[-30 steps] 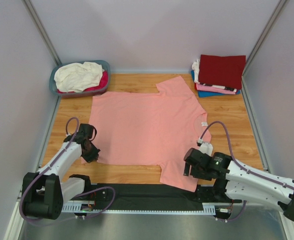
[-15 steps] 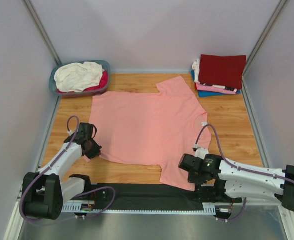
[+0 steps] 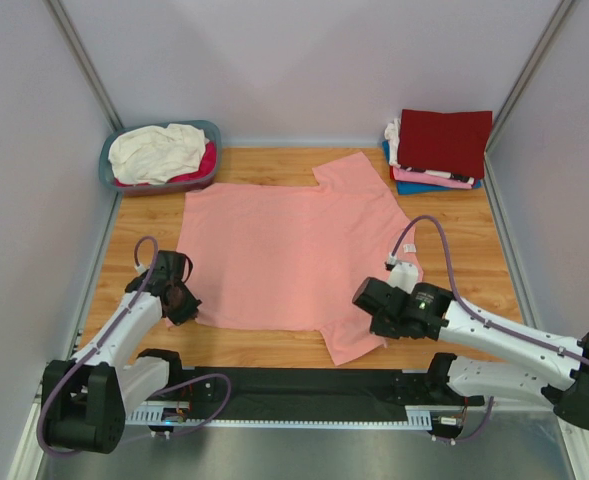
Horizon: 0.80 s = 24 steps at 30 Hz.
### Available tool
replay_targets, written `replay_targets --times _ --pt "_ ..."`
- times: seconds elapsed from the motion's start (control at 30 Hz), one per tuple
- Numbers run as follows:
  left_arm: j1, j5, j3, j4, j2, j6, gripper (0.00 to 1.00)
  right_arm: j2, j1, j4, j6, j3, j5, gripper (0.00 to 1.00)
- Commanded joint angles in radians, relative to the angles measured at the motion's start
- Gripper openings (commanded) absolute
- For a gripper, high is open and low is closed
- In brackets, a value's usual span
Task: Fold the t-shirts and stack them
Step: Fold the tshirt
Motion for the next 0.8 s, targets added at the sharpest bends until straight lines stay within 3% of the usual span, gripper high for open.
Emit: replay_targets --times 0.0,0.3,0.53,0.77 --pt "-0.002 0.013 0.082 -0.027 0.004 0.041 0.00 0.023 -0.124 0.090 -0.231 0.047 0.005 0.00" --pt "-0.003 -0.024 0.323 -0.098 0.084 0.110 0.00 0.222 -0.336 0.167 -0.437 0.260 -0.039 0.00" --pt "-0.002 -0.013 0.483 -0.091 0.288 0.156 0.00 0.366 -0.488 0.185 -0.543 0.430 -0.093 0.01" --pt "-0.002 0.008 0.587 -0.076 0.454 0.174 0.00 0.512 -0.552 0.176 -0.611 0.565 -0.125 0.00"
